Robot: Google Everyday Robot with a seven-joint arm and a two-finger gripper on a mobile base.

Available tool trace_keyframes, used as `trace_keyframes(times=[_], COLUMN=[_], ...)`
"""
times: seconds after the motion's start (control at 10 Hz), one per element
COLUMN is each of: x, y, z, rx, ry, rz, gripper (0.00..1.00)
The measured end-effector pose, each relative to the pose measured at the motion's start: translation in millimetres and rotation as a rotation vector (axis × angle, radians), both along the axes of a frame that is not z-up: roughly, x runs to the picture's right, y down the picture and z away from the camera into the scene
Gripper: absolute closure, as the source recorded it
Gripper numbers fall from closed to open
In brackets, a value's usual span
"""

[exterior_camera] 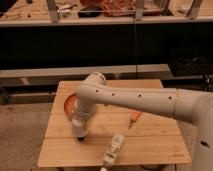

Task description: Place the ceramic cup over the eraser

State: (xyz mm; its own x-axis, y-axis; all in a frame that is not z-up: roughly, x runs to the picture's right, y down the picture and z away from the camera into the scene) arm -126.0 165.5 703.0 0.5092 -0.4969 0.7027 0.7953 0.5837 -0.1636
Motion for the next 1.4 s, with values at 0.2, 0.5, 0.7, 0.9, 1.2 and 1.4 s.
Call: trace_keyframes(times=[0.2,0.5,0.7,0.9,1.2,1.4], x=[2,3,6,7,10,12], y=[0,1,0,1,1,1], z=[2.5,3.5,3.9,4.3,4.5,5.0], rx=[0.000,0.000,0.001,0.002,0.001,0.002], ry=[0.002,0.002,0.001,0.001,0.002,0.003], rz=[0.001,0.001,0.002,0.002,0.003,0.003], gripper=[0.78,0.69,0.53,0.45,0.38,0.39])
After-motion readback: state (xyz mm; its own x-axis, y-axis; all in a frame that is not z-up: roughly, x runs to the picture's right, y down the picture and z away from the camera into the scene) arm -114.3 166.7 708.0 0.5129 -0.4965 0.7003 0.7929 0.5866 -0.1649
